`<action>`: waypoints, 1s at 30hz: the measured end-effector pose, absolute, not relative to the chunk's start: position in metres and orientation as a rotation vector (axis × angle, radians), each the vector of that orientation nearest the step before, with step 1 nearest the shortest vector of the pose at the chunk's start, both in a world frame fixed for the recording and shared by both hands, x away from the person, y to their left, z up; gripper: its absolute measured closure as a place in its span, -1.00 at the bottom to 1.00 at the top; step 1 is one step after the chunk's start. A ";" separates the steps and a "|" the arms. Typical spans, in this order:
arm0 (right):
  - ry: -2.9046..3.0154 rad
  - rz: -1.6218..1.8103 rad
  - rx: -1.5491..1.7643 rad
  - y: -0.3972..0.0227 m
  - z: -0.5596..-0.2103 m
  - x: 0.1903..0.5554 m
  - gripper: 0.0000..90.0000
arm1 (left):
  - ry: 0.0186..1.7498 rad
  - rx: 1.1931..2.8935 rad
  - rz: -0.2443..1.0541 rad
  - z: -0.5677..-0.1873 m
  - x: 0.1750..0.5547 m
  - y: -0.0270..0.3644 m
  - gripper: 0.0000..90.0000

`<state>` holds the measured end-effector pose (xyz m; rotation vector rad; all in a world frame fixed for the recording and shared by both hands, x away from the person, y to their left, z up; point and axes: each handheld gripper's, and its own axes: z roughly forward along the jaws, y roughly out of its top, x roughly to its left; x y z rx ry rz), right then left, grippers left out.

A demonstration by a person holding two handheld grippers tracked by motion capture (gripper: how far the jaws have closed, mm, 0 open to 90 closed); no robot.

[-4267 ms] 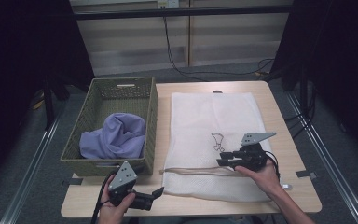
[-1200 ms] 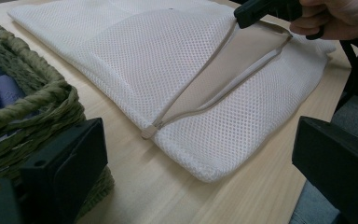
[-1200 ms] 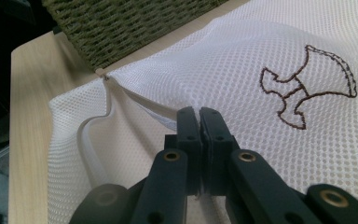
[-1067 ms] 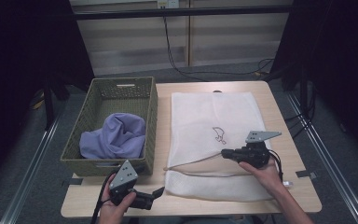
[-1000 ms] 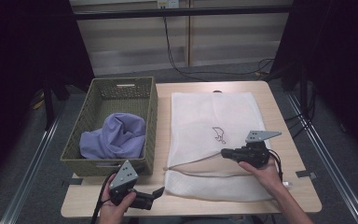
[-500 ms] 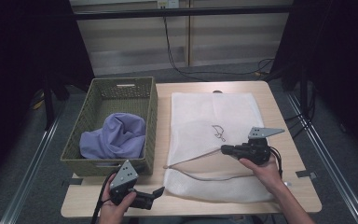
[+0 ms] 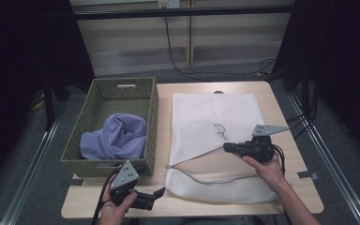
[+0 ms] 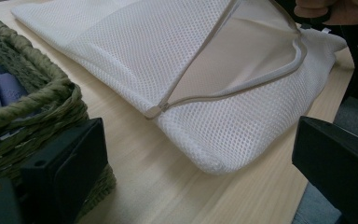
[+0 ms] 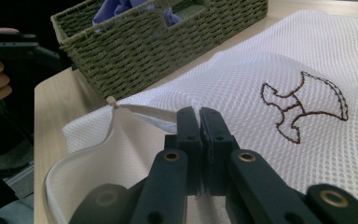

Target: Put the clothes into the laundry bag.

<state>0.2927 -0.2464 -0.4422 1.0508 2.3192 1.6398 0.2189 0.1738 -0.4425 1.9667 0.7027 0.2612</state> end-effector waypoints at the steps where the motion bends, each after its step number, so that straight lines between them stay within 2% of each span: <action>1: 2.312 1.645 1.051 -0.247 -0.441 0.293 0.96 | 0.703 1.966 0.262 -0.442 0.219 0.174 -0.93; 30: 2.185 1.763 1.026 -0.251 -0.417 0.304 0.96 | 0.702 1.938 0.244 -0.437 0.219 0.181 -0.92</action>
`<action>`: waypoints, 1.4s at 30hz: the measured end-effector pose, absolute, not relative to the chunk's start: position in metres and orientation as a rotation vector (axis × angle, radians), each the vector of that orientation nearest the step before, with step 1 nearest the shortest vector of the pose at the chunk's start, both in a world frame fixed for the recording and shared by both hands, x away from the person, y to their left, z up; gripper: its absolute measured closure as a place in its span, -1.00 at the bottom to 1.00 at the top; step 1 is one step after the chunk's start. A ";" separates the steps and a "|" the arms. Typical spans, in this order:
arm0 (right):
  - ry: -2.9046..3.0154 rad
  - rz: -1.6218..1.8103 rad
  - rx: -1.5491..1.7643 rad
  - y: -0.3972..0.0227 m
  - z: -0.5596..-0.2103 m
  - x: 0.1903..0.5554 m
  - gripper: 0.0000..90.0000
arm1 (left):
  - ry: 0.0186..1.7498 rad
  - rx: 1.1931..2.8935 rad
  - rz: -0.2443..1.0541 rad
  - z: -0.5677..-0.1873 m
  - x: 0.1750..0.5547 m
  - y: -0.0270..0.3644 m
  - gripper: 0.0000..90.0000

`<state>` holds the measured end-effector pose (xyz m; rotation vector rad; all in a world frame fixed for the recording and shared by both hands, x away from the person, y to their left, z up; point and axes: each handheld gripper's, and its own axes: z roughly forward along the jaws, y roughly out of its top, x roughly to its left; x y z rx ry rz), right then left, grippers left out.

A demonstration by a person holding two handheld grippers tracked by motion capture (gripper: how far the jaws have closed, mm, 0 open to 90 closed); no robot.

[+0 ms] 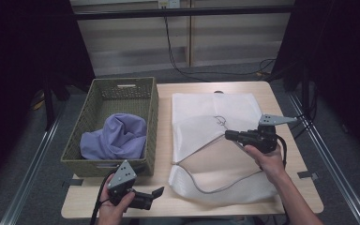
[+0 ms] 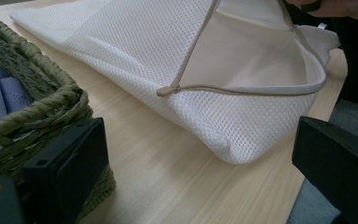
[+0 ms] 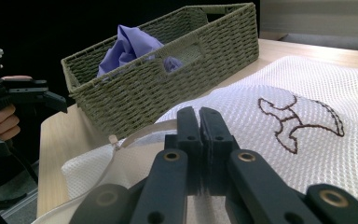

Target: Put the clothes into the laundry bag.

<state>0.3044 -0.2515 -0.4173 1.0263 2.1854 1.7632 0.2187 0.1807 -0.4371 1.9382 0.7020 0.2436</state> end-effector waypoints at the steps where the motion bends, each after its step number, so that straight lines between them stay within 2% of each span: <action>1: 2.183 1.772 1.019 -0.251 -0.417 0.304 0.96 | 0.705 1.926 0.234 -0.436 0.219 0.182 -0.92; 18: 2.182 1.772 1.021 -0.249 -0.418 0.306 0.96 | 0.742 1.882 0.332 -0.394 0.240 0.233 -0.94; 23: 2.184 1.773 1.026 -0.250 -0.418 0.306 0.96 | 0.755 1.903 0.335 -0.384 0.254 0.243 -0.87; 29: 2.184 1.770 1.027 -0.251 -0.419 0.307 0.96 | 0.825 1.895 0.384 -0.372 0.275 0.252 -0.91; 42: 2.183 1.767 1.026 -0.251 -0.419 0.307 0.96 | 0.959 1.924 0.435 -0.379 0.325 0.276 -0.83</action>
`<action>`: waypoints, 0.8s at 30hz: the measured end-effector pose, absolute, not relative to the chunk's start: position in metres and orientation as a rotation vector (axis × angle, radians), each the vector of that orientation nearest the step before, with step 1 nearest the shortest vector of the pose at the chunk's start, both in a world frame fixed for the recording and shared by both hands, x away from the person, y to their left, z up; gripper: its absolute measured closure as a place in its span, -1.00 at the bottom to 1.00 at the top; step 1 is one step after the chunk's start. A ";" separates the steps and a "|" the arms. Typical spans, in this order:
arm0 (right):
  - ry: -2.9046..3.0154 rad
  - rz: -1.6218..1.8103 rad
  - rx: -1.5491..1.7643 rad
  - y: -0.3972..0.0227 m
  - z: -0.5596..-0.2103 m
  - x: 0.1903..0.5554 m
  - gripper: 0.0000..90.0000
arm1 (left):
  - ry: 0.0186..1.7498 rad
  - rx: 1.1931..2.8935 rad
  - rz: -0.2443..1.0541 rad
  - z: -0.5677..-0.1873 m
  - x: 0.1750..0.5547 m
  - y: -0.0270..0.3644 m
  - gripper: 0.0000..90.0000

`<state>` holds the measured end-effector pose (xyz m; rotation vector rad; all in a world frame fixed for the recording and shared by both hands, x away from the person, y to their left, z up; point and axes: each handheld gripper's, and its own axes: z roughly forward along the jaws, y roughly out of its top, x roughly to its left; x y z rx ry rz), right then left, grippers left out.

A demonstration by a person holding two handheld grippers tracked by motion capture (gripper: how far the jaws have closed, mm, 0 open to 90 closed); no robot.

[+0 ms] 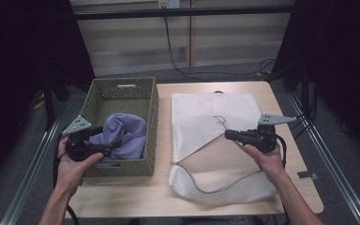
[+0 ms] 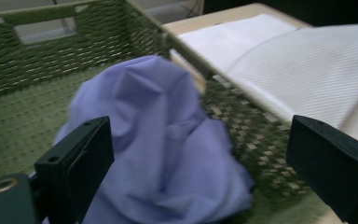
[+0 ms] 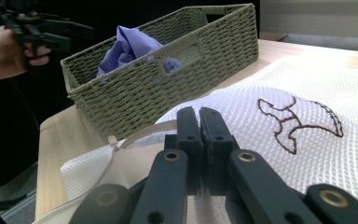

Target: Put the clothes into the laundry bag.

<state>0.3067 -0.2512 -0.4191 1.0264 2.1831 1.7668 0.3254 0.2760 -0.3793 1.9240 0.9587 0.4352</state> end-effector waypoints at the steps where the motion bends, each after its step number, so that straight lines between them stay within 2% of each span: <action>1: 2.187 1.763 1.030 -0.251 -0.419 0.307 0.96 | 0.955 1.922 0.447 -0.381 0.330 0.278 -0.84; 10: 2.196 1.756 1.034 -0.250 -0.421 0.309 0.96 | 1.015 1.946 0.421 -0.382 0.359 0.277 -0.86; 24: 2.210 1.748 1.038 -0.249 -0.424 0.309 0.96 | 1.051 2.026 0.352 -0.404 0.399 0.261 -0.88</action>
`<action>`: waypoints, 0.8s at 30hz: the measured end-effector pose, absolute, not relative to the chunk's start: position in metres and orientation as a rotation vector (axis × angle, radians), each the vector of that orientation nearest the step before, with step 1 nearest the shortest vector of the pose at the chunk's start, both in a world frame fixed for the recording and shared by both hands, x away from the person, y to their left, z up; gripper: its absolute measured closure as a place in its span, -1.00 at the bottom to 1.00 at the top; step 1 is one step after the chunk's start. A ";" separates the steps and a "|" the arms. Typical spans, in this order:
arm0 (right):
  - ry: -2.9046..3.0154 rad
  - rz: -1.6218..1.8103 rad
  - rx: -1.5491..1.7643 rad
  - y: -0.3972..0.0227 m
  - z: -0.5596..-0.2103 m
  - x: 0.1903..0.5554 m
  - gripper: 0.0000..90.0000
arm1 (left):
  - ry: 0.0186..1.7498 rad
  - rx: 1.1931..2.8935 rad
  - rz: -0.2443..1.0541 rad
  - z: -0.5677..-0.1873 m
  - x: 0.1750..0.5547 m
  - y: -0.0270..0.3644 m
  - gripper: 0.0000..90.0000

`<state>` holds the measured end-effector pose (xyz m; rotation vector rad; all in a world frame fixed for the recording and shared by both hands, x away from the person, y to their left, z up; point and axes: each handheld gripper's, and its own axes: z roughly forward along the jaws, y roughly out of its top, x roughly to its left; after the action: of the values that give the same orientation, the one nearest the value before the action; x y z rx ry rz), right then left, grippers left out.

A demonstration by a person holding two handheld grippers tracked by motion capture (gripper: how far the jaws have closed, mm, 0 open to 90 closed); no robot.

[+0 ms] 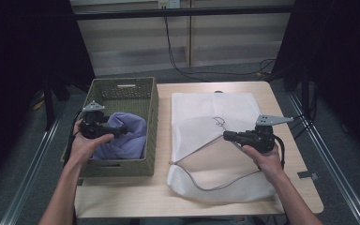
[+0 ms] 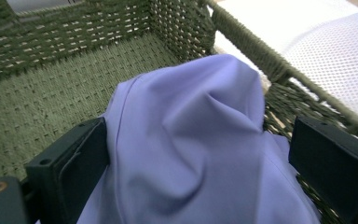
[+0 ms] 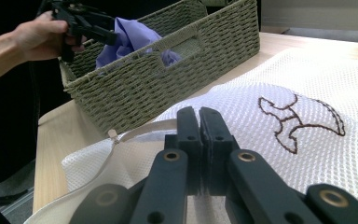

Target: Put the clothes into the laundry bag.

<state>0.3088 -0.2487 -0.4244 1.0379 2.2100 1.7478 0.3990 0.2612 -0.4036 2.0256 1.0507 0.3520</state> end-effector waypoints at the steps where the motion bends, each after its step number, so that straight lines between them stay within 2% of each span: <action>1: 2.206 1.747 1.038 -0.249 -0.424 0.309 0.96 | 1.054 2.044 0.356 -0.407 0.402 0.260 -0.88; 15: 2.216 1.738 1.044 -0.249 -0.426 0.310 0.96 | 1.096 2.174 0.251 -0.427 0.423 0.259 -0.89; 24: 2.227 1.733 1.043 -0.247 -0.428 0.310 0.96 | 1.119 2.257 0.230 -0.443 0.433 0.254 -0.87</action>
<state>0.3104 -0.2469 -0.4276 1.0428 2.2273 1.7331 0.4329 0.2543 -0.4427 2.2573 1.1186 0.2304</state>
